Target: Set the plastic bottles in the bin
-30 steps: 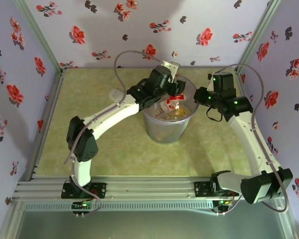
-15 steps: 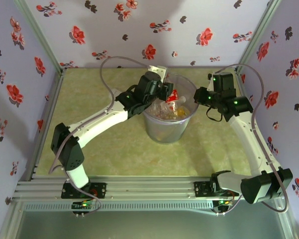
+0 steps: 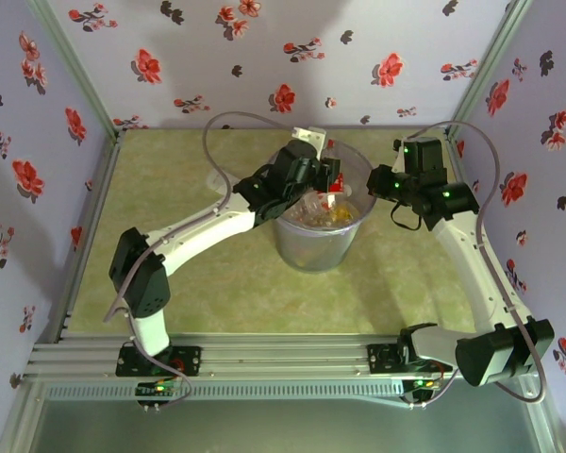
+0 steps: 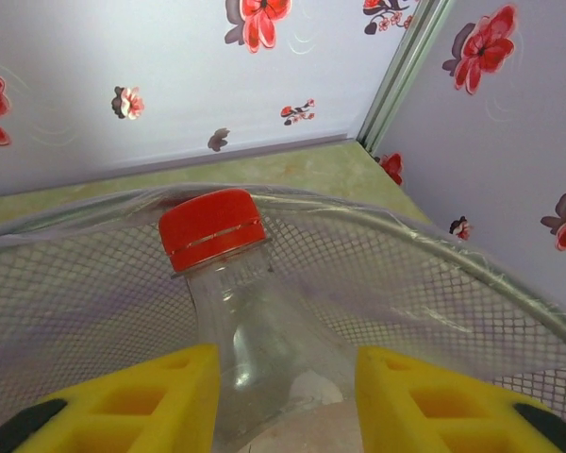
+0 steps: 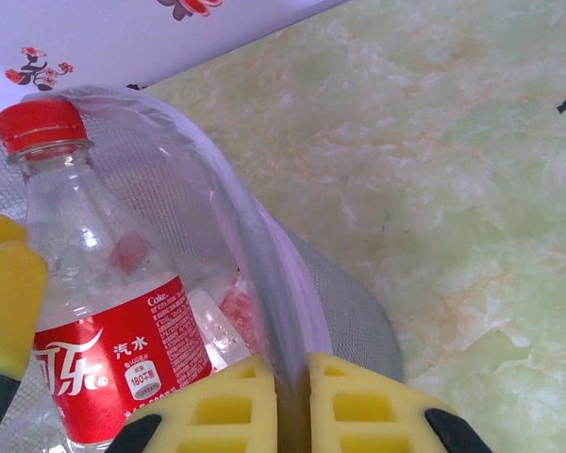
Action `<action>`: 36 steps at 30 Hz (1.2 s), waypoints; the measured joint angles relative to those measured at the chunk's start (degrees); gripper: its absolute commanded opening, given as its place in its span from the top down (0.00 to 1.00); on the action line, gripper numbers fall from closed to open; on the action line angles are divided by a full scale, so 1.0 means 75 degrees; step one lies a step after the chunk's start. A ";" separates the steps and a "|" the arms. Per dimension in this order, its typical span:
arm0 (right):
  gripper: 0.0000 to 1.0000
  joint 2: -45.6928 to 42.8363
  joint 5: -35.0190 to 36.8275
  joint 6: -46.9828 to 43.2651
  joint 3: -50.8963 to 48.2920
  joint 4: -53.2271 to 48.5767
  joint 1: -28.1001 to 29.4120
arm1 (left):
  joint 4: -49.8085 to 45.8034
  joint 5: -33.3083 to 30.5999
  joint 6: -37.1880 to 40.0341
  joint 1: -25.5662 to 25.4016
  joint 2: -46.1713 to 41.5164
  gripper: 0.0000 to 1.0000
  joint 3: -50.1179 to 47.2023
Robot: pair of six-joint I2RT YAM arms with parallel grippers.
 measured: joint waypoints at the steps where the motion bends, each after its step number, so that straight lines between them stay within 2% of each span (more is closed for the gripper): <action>1: 0.98 0.0000 0.0003 0.0003 0.0000 0.0003 -0.0003 | 0.0000 0.0003 -0.0023 0.0000 0.0026 0.57 0.0029; 4: 0.98 0.0000 0.0003 0.0015 0.0000 0.0003 -0.0029 | -0.0009 0.0029 -0.0047 0.0003 0.0099 0.48 0.0117; 9: 0.99 0.0009 -0.0006 0.0015 0.0000 0.0017 -0.0029 | -0.0487 0.0344 0.0038 -0.0090 0.0172 0.18 0.0268; 13: 1.00 0.0009 -0.0006 0.0017 0.0000 0.0026 -0.0029 | -0.1195 0.0519 0.0277 -0.0207 0.0306 0.01 0.0530; 22: 1.00 0.0015 -0.0006 0.0026 0.0000 0.0032 -0.0029 | -0.1754 0.0545 0.0886 -0.0224 0.0041 0.00 0.1046; 27: 1.00 0.0015 -0.0003 0.0076 0.0003 0.0035 -0.0029 | -0.1810 0.0507 0.0973 -0.0105 -0.1043 0.00 0.0842; 33: 1.00 0.0216 -0.0003 -0.0009 0.0254 -0.0058 -0.0029 | -0.1955 0.0248 0.0947 0.0676 -0.2806 0.02 0.0143; 36: 1.00 0.0356 0.0006 -0.0076 0.0443 -0.0163 -0.0029 | -0.2212 0.0067 0.0845 0.1189 -0.3322 0.03 -0.0335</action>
